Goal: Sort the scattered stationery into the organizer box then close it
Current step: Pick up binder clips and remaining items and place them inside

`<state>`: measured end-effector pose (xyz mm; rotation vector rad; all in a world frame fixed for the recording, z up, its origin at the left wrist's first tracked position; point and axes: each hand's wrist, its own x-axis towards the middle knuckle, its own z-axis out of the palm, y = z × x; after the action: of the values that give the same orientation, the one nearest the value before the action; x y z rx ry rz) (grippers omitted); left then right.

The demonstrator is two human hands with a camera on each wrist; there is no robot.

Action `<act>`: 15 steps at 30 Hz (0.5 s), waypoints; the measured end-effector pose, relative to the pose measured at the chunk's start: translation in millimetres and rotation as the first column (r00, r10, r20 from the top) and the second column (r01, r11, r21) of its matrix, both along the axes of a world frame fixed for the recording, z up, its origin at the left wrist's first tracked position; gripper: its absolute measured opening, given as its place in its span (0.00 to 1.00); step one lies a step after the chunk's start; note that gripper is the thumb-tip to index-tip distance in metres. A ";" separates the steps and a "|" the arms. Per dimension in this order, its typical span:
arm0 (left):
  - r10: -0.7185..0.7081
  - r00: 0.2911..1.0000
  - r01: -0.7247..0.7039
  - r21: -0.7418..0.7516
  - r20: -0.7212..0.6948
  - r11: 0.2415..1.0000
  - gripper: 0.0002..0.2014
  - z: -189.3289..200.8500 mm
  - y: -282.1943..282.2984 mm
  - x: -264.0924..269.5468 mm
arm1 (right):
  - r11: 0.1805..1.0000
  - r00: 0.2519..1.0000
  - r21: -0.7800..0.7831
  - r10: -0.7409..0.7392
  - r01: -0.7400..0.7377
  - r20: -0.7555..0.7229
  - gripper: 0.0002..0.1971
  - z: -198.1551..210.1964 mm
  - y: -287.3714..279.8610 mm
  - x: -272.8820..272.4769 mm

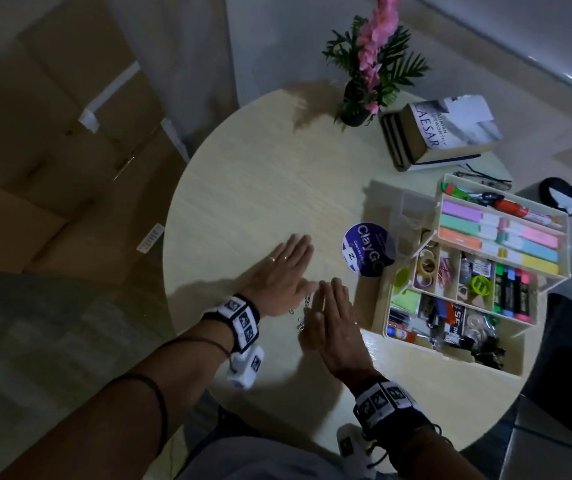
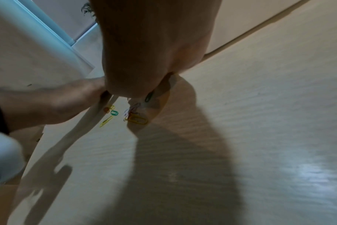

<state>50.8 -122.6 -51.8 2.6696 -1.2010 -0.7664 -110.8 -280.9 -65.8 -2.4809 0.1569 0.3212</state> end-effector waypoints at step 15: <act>0.033 0.998 -0.042 -0.185 -0.054 0.982 0.54 -3.6 62.7 -53.5 | 0.951 0.945 -0.190 0.276 -0.242 0.177 0.52 26.4 0.1 -8.9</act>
<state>-2.8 -59.9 -55.4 2.4990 -1.1460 -0.6757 -119.7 -280.8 -39.5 -2.6850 -0.2405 0.1674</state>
